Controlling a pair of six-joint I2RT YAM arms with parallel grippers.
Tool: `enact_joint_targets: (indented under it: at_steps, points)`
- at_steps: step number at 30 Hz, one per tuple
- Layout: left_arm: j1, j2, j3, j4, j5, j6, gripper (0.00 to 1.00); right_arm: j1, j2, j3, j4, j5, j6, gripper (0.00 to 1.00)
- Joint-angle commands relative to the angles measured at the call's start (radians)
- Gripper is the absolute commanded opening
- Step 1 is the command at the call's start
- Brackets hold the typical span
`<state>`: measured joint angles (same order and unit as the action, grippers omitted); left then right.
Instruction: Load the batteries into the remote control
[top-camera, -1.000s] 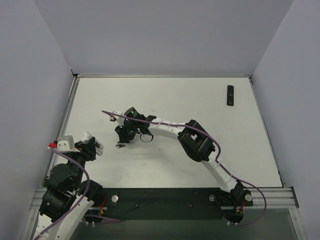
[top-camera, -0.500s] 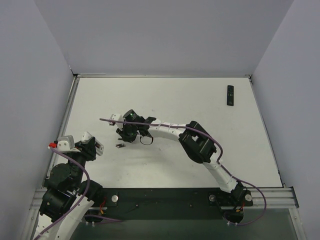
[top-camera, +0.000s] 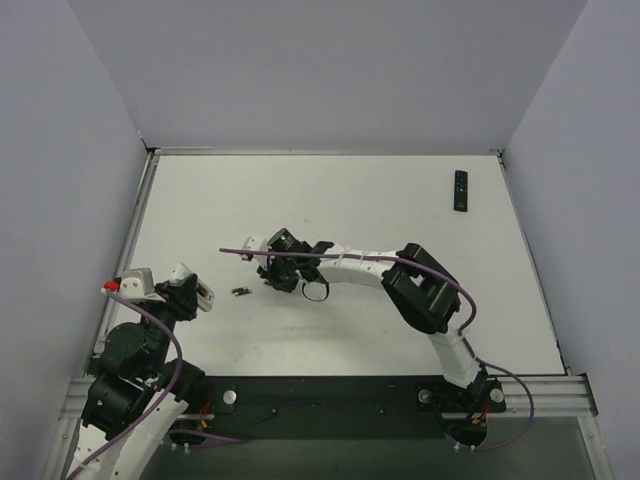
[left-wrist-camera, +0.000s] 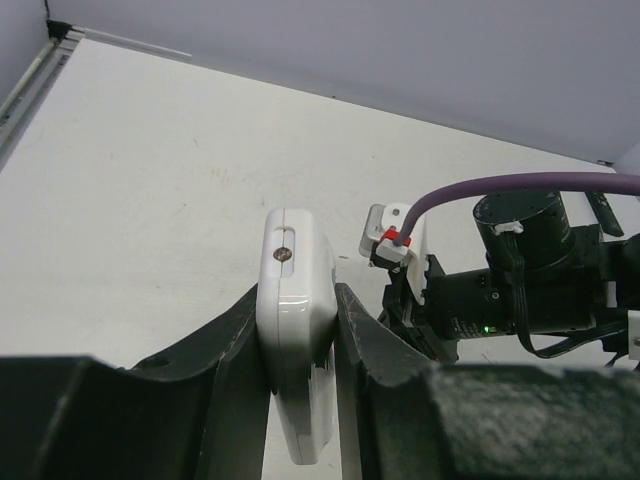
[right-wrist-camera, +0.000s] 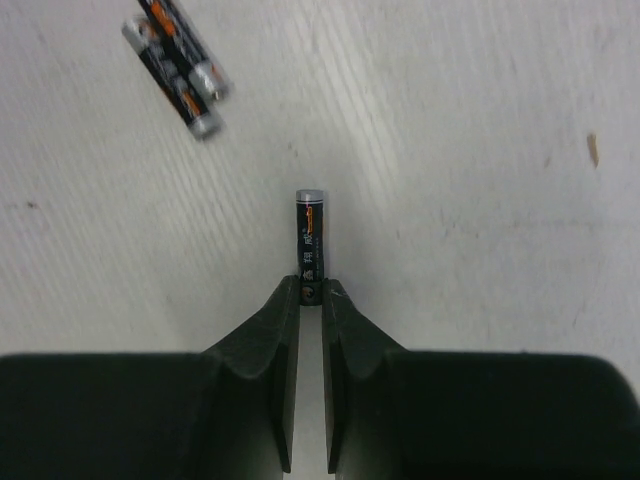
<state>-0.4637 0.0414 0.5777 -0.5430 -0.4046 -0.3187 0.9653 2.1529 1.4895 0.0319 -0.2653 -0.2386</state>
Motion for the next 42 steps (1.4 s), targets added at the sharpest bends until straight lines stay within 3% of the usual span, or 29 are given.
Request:
enact_joint_targets:
  at_steps: [1,8,13,19,24,31,42]
  points:
    - [0.005,0.031,-0.034,0.067,0.098,-0.118,0.00,-0.031,-0.152,-0.153,-0.067,0.034,0.082,0.00]
    - [0.005,0.057,-0.237,0.311,0.249,-0.354,0.00,-0.037,-0.479,-0.334,-0.118,0.095,0.185,0.00]
    - [0.007,0.165,-0.369,0.631,0.378,-0.534,0.00,-0.017,-0.660,-0.368,-0.208,0.100,0.239,0.00]
    - [0.005,0.382,-0.510,1.035,0.474,-0.684,0.00,0.088,-0.763,-0.333,-0.305,0.172,0.375,0.00]
    - [0.000,0.578,-0.527,1.289,0.521,-0.737,0.00,0.148,-0.740,-0.267,-0.384,0.219,0.458,0.00]
    - [-0.015,0.706,-0.506,1.436,0.541,-0.752,0.00,0.167,-0.682,-0.223,-0.417,0.262,0.495,0.00]
    - [-0.026,0.700,-0.496,1.428,0.546,-0.780,0.00,0.170,-0.625,-0.153,-0.431,0.273,0.479,0.00]
